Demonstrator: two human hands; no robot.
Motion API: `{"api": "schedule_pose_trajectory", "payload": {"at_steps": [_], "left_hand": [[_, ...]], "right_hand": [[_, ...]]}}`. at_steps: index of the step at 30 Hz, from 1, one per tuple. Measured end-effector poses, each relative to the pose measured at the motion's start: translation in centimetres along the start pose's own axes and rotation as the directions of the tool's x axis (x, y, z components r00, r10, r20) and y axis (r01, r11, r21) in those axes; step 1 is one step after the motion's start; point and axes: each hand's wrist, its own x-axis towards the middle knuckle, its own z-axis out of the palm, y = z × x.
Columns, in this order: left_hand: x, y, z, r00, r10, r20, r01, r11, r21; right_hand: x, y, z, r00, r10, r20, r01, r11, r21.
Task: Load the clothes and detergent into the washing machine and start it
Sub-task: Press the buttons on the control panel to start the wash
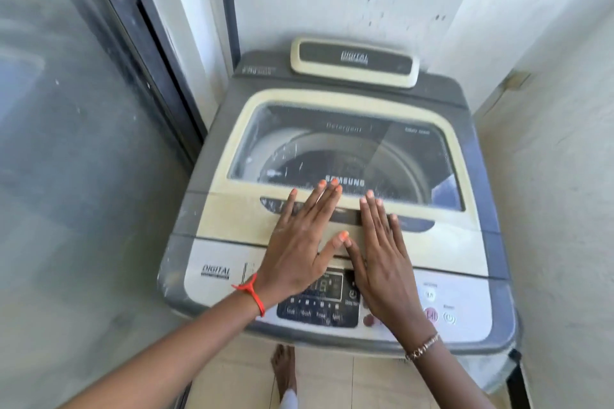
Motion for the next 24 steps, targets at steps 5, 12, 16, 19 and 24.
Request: {"api": "schedule_pose_trajectory", "payload": {"at_steps": [5,12,16,19,24], "left_hand": [[4.6,-1.1,-1.0,0.998,-0.058,-0.022,0.060,0.990,0.127],[7.4,-3.7,-1.4,0.973,-0.180,0.142,0.149,0.968,0.203],[7.5,-3.7,-1.3,0.954,-0.236,0.185,0.197,0.958,0.207],[7.6,-3.8,-1.1,0.943,-0.257,0.212,0.210,0.952,0.223],[7.8,-4.0,-1.0,0.926,-0.288,0.243,0.239,0.948,0.211]], "right_hand": [[3.5,1.4,-1.1,0.998,0.061,0.008,-0.060,0.995,-0.074],[7.2,4.5,-2.3,0.977,0.196,0.081,-0.196,0.981,-0.011],[7.5,4.9,-2.0,0.964,0.235,0.123,-0.233,0.972,-0.033],[7.6,4.9,-1.9,0.963,0.231,0.136,-0.225,0.973,-0.057],[7.8,4.7,-2.2,0.963,0.219,0.158,-0.213,0.975,-0.056]]}}
